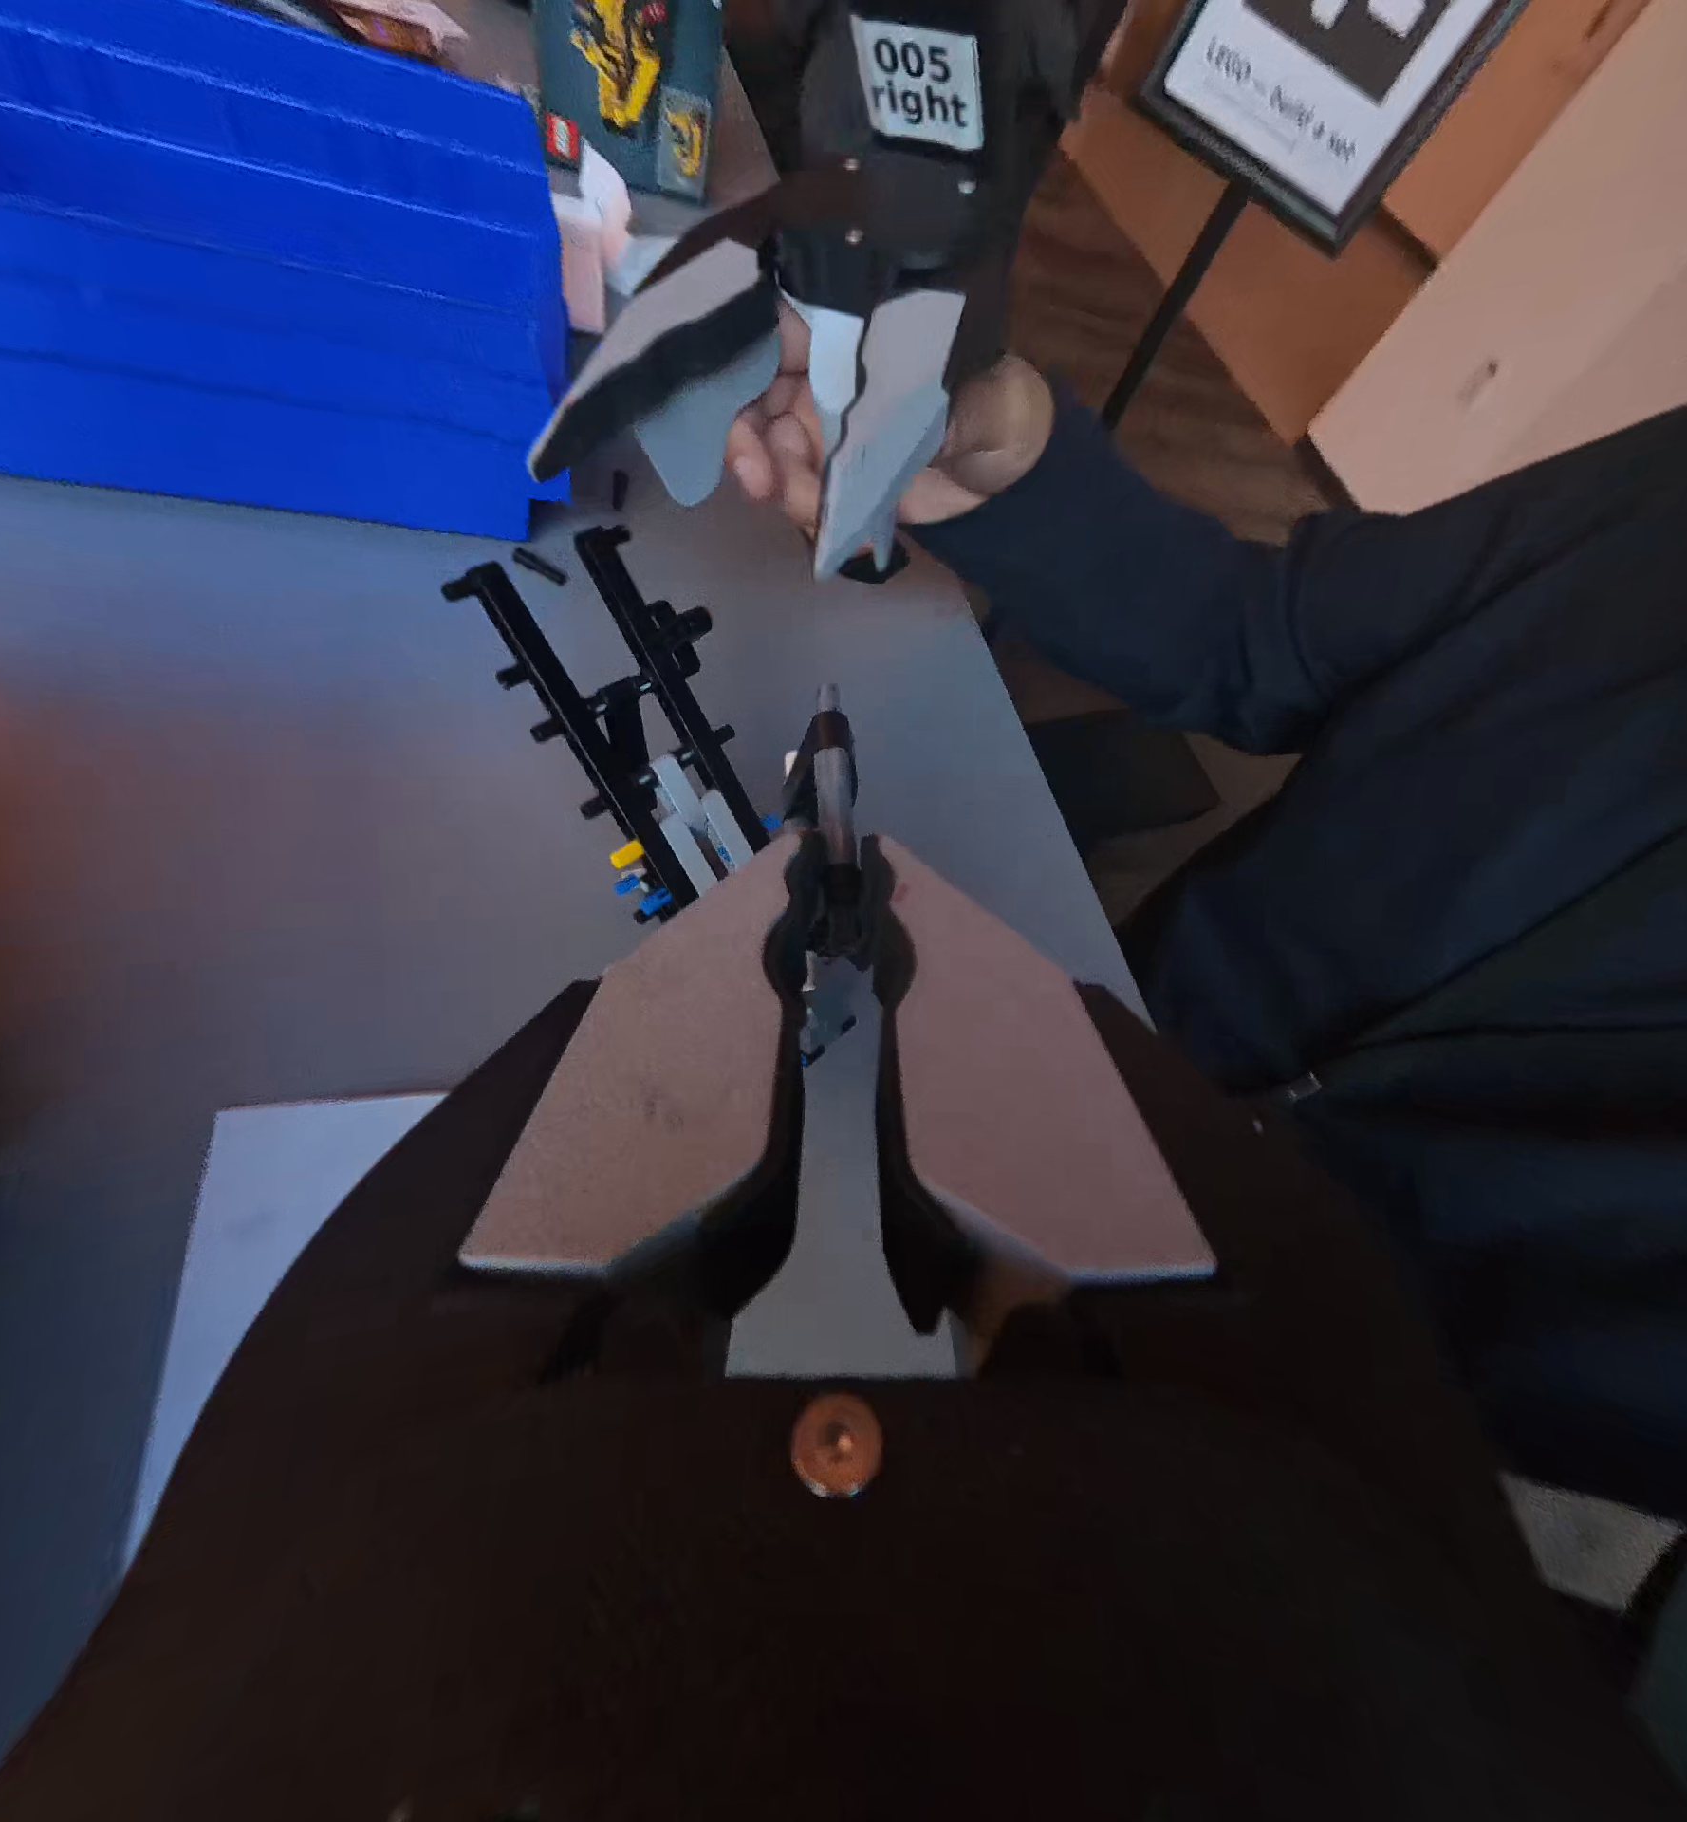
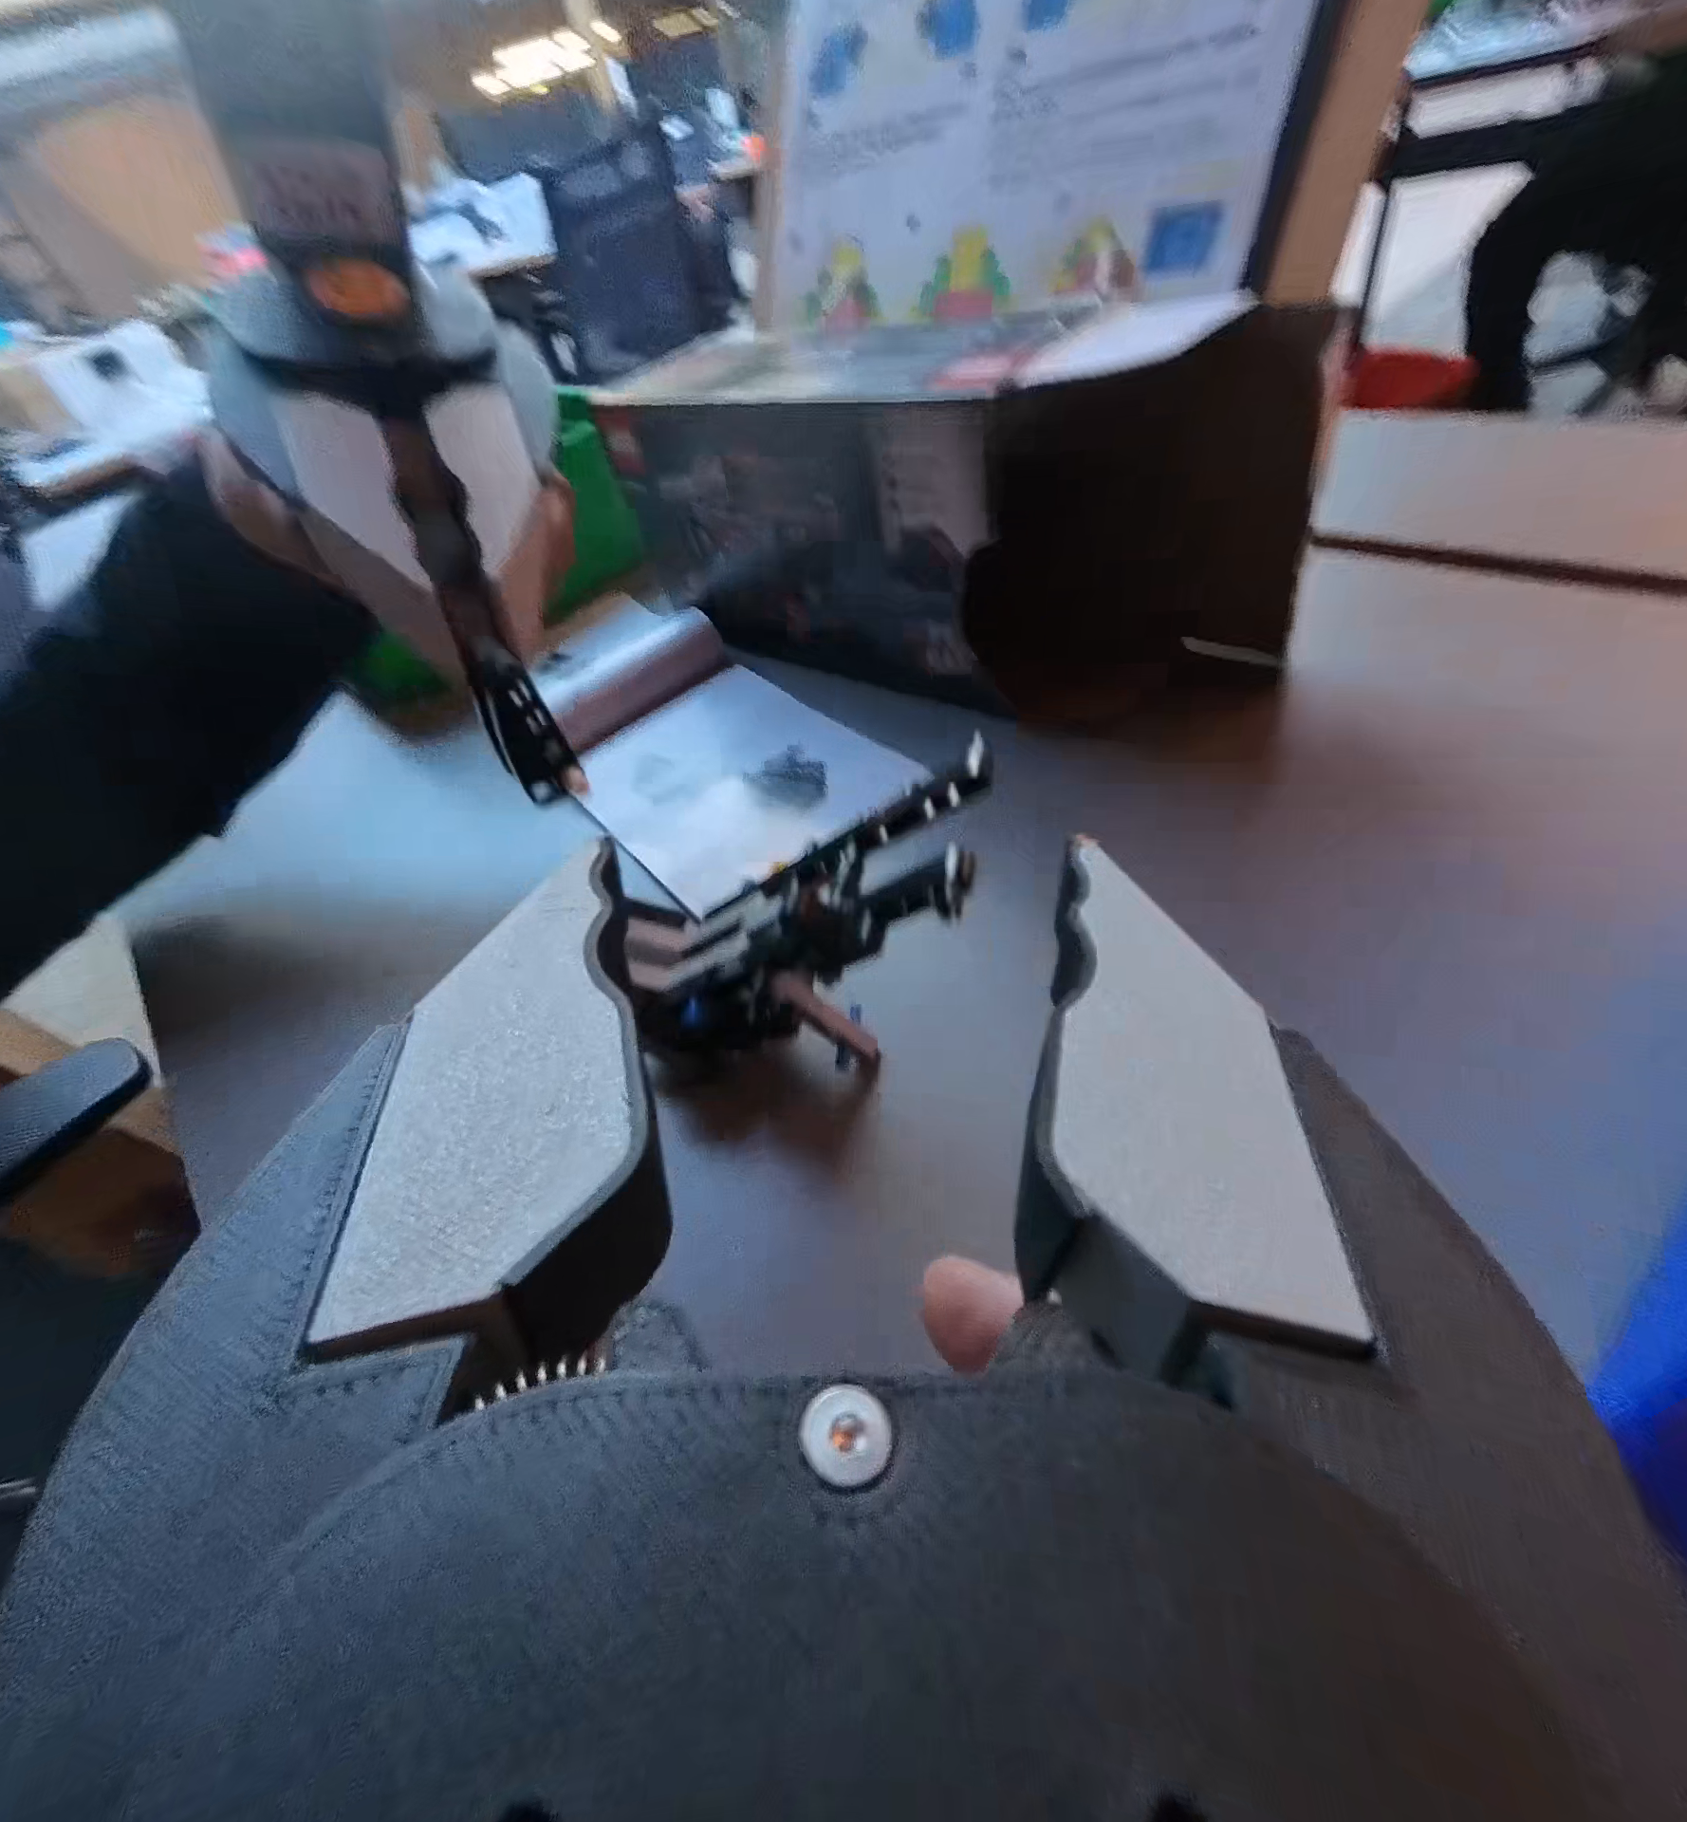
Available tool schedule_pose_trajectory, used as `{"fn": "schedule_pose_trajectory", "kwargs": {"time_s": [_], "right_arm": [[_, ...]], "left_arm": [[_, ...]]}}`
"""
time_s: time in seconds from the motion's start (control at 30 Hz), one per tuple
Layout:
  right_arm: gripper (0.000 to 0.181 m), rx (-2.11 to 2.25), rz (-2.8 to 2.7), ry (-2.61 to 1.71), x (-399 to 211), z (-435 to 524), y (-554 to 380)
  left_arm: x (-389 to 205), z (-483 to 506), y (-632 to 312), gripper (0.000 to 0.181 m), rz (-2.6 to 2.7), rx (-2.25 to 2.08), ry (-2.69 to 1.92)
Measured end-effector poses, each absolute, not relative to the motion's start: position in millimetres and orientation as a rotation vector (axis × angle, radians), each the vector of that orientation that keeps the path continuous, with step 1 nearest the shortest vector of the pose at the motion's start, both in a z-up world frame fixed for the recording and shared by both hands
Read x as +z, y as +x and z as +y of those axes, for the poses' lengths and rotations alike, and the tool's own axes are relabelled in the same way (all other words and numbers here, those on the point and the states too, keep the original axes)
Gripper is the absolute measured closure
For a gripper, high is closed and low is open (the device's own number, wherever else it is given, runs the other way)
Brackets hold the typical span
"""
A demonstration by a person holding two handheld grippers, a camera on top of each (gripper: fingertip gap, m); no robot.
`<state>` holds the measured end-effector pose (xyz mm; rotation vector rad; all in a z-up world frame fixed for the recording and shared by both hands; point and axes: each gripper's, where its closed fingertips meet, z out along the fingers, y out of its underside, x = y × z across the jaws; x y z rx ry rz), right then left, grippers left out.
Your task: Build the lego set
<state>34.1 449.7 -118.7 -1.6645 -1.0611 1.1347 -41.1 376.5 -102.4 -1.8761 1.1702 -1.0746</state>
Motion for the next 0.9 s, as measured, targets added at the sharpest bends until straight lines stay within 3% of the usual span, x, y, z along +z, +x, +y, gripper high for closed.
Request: {"fn": "schedule_pose_trajectory", "kwargs": {"time_s": [0.2, 0.4, 0.47, 0.9], "right_arm": [[0.096, 1.299, -0.778, -1.818, -155, 431, 34], [0.161, 1.346, -0.762, -1.699, -153, 436, 12], [0.172, 1.353, -0.809, -1.631, -148, 438, 8], [0.177, 1.348, -1.397, -1.077, -117, 394, -5]], "left_arm": [[-93, 403, -21, 0.177, 1.276, -1.124, -1.938], [-96, 411, -9, 0.177, 1.357, -1.090, -1.981], [-91, 409, -9, 0.177, 1.400, -1.049, -1.974], [-75, 378, -12, 0.177, 1.460, -0.776, -1.914]]}}
